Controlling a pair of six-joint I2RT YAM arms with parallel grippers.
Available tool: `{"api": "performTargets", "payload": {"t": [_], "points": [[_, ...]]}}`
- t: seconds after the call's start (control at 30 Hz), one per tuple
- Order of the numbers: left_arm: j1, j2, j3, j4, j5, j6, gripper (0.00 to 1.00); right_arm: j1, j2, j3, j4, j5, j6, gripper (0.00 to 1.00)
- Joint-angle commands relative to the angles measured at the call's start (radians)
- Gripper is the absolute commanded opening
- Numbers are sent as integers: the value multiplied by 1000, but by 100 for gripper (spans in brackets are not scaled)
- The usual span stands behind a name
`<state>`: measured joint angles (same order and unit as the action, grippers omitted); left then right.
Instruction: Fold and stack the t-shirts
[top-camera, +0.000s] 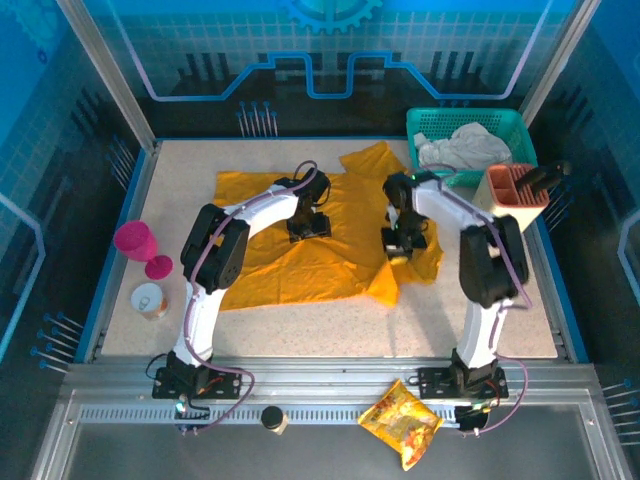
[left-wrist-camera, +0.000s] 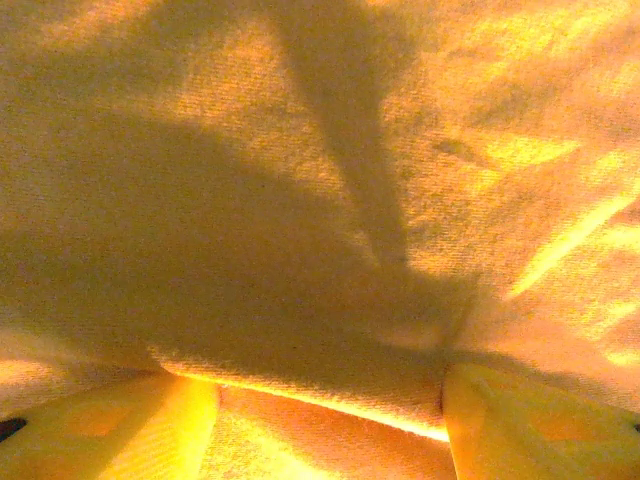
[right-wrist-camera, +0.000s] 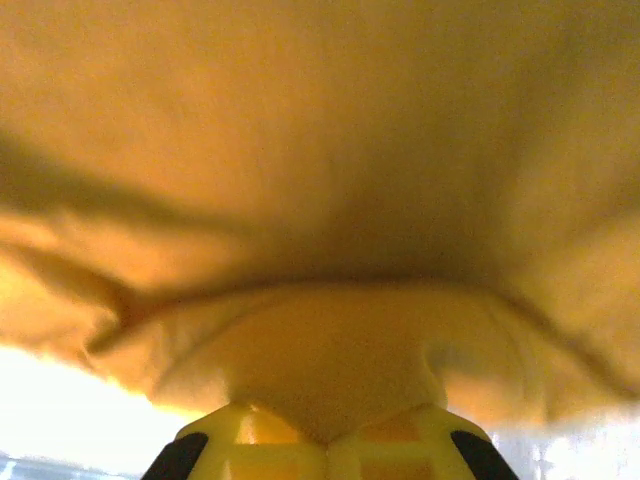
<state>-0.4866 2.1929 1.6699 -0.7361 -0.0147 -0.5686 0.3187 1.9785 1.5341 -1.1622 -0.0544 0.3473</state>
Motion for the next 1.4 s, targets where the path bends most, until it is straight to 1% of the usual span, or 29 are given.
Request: {"api": "performTargets", "payload": {"t": [0.0,0.03,0.1,0.13,0.23,0.37,0.47,0.57,0.67,0.73,1.03,1.2,1.3,1.37], "points": [[14,30,-17,-34,-52,25,63,-35,157,176,-29,16,-61,14],[14,27,-22,-33,-54,25,63,-34,180,200,-22,19,-54,22],[14,23,-29,-32,-55,27,63,-25,172,204,5,12,-34,37],[16,22,-33,-34,-56,27,63,-17,154,197,16,4,-25,41],[16,25,-33,-32,-53,31,63,5,68,144,30,52,6,45],[16,29,-25,-32,-48,34,63,25,-104,-4,60,142,57,44],[16,28,-22,-27,-42,32,63,22,-219,-125,98,156,94,41],[16,30,-16,-26,-39,31,63,15,-270,-226,146,145,112,36],[16,32,-10,-29,-35,33,63,-12,-250,-276,190,113,110,31],[16,26,-14,-29,-35,33,63,-21,-227,-277,207,113,107,30],[16,7,-48,-25,-47,27,63,-37,-98,-199,237,121,84,31],[16,8,-44,-29,-52,27,63,-39,-63,-198,252,121,81,30],[16,12,-35,-36,-53,31,63,-43,-53,-198,255,120,80,27],[16,11,-30,-39,-54,33,63,-43,-55,-199,254,119,79,21]]}}
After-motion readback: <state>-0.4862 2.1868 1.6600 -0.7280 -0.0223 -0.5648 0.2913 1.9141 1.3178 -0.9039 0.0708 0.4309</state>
